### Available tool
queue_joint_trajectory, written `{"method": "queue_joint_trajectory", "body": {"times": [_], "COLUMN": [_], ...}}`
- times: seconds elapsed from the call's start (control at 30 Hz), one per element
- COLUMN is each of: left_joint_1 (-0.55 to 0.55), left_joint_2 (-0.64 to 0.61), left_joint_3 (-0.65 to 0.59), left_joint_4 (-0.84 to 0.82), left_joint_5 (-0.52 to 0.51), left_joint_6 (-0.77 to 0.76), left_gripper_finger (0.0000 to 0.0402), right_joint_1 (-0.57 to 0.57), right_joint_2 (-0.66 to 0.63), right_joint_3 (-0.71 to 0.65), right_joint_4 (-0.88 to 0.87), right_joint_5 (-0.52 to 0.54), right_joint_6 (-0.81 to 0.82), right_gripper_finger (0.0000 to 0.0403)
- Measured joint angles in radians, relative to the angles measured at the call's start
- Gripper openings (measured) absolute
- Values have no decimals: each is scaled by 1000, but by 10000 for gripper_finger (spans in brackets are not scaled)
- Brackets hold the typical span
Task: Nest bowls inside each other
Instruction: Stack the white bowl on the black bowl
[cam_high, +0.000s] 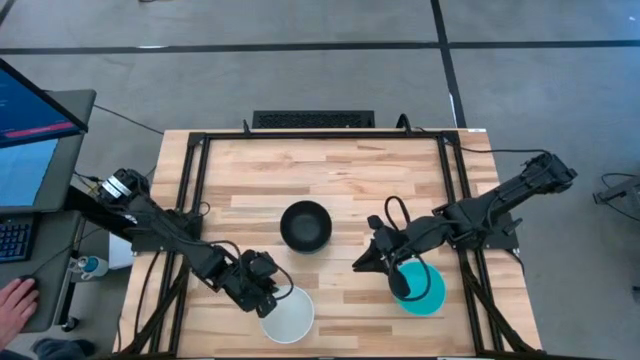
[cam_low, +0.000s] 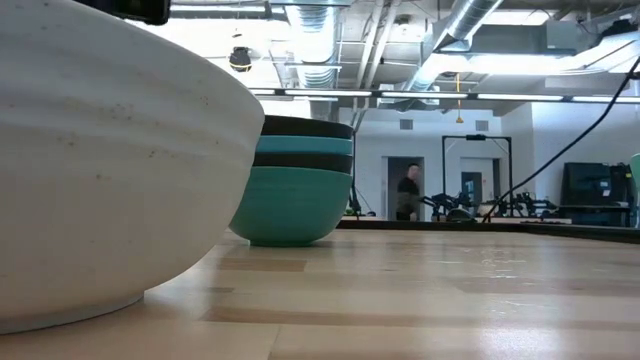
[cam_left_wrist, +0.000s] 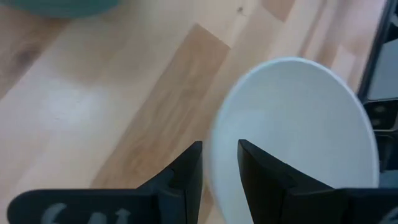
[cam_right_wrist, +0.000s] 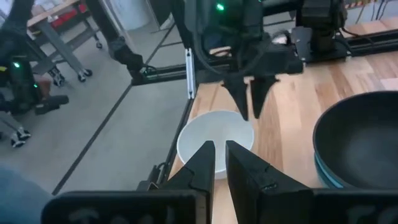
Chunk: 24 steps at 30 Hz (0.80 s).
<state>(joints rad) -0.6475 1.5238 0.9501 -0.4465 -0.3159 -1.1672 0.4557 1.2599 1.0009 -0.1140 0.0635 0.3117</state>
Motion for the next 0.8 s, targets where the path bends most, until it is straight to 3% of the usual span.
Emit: {"method": "queue_joint_trajectory", "body": {"times": [0.17,0.8], "left_joint_1": [36,65], "left_joint_2": [0,0], "left_joint_3": [0,-6], "left_joint_4": [-29,-24], "left_joint_5": [84,128], "left_joint_6": [61,73], "left_gripper_finger": [92,92], "right_joint_1": [0,0], "right_joint_2": [0,5], "right_joint_3": [0,0], "right_joint_4": [8,47], "right_joint_5": [14,72], "right_joint_6": [-2,21], "right_gripper_finger": [62,62]}}
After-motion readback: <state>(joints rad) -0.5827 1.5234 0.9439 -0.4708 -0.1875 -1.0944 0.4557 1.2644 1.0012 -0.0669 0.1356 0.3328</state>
